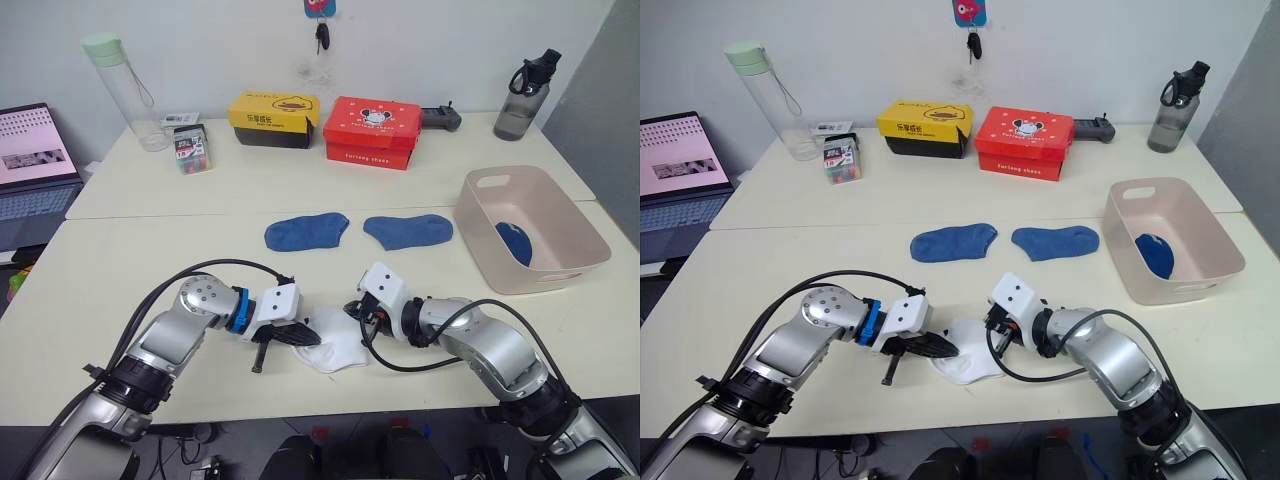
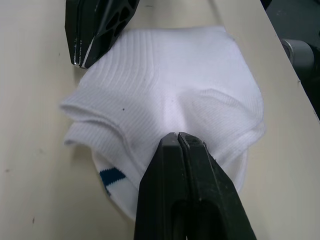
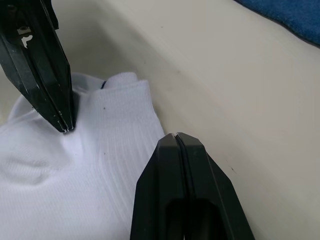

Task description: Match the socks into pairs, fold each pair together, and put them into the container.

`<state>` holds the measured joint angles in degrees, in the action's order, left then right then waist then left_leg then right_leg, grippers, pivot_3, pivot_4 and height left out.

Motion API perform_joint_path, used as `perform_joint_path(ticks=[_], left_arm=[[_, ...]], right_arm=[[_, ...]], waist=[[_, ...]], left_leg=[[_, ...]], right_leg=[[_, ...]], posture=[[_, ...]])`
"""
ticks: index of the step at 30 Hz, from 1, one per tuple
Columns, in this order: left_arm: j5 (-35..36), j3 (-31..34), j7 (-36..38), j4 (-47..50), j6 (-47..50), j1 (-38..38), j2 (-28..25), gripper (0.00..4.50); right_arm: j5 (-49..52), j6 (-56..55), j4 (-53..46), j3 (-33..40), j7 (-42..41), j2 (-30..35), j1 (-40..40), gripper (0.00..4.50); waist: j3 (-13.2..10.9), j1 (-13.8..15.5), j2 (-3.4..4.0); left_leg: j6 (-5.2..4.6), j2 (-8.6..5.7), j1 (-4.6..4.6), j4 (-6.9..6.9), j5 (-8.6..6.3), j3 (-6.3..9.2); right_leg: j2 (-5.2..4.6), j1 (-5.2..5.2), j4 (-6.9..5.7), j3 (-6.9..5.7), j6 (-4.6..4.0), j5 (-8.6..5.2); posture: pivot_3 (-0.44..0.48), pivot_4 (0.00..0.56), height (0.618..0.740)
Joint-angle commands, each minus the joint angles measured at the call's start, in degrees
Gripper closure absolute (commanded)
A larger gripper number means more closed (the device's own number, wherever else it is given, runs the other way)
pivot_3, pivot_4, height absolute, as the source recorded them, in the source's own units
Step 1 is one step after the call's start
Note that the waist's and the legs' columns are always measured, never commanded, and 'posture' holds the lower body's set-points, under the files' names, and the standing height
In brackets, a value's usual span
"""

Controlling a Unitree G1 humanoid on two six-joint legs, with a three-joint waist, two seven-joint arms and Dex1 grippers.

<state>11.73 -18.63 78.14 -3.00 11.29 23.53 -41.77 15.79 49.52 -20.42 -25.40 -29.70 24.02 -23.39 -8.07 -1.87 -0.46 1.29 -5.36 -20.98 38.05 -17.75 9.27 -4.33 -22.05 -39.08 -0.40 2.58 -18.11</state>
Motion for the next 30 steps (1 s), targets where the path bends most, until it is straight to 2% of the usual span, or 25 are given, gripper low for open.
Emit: perform_joint_path(ticks=[1, 4, 9, 13, 16, 23, 30], left_arm=[[3.58, 3.88, 0.81, 0.81, 3.72, 1.32, -0.81, 4.50], [6.61, 5.71, 1.57, 2.15, 7.94, 4.14, -0.63, 4.50], [8.20, 6.07, -0.10, 2.28, 11.30, 9.58, 3.14, 4.50], [4.56, 2.77, -1.29, -0.88, 7.69, 11.88, 7.43, 4.50], [2.08, 0.59, -0.88, -2.29, 5.39, 11.60, 8.43, 4.50], [-0.74, -1.11, -1.03, -2.86, 4.77, 7.60, 6.37, 4.50], [-3.96, -0.09, -2.61, -5.20, 0.60, 4.34, 3.91, 4.50]], right_arm=[[0.05, -2.95, -1.87, 2.31, -0.65, -0.87, 0.00, 4.49], [0.77, -3.91, -2.93, 3.76, -1.43, -1.01, 0.12, 4.49], [3.12, -3.27, -5.24, 8.16, -2.20, -0.65, 0.56, 4.49], [7.35, -0.36, -8.66, 9.26, -7.72, 3.75, 3.32, 4.49], [8.94, 0.51, -9.49, 7.44, -10.79, 5.81, 4.47, 4.49], [5.68, -2.43, -5.95, 1.32, -12.46, 6.22, 5.13, 4.49], [4.15, -3.04, -8.17, -1.73, -16.29, 11.86, 7.52, 4.49]], waist=[[0.00, 0.03, 0.00], [0.00, 0.03, -0.01], [-0.01, 0.19, -0.02], [-0.01, 0.17, -0.03], [-0.04, 0.00, -0.06], [-0.03, -0.23, -0.06], [-0.03, 0.35, -0.06]], left_leg=[[0.00, 0.00, -0.01, 0.01, 0.00, 0.00], [0.00, -0.01, -0.02, 0.01, 0.00, 0.01], [0.00, -0.04, -0.08, 0.07, 0.00, 0.04], [0.00, -0.03, -0.08, 0.05, 0.00, 0.03], [0.00, -0.02, -0.08, 0.05, 0.00, 0.00], [0.00, 0.01, -0.06, 0.04, 0.00, -0.01], [0.00, -0.03, -0.07, 0.07, 0.00, 0.02]], right_leg=[[0.00, 0.00, 0.00, 0.00, 0.00, 0.00], [0.00, 0.00, 0.00, -0.02, 0.00, 0.00], [-0.01, 0.01, 0.01, -0.05, 0.01, 0.00], [-0.01, 0.01, 0.02, -0.06, 0.01, 0.00], [-0.01, 0.02, 0.03, -0.05, 0.01, 0.00], [0.02, -0.02, 0.00, 0.01, 0.00, 0.00], [-0.02, 0.01, 0.02, -0.03, 0.00, 0.00]], posture=[[0.000, 0.150, 0.726], [0.000, 0.150, 0.726], [0.000, 0.150, 0.726], [0.000, 0.150, 0.726], [0.000, 0.150, 0.726], [0.000, 0.150, 0.726], [0.000, 0.150, 0.726]])
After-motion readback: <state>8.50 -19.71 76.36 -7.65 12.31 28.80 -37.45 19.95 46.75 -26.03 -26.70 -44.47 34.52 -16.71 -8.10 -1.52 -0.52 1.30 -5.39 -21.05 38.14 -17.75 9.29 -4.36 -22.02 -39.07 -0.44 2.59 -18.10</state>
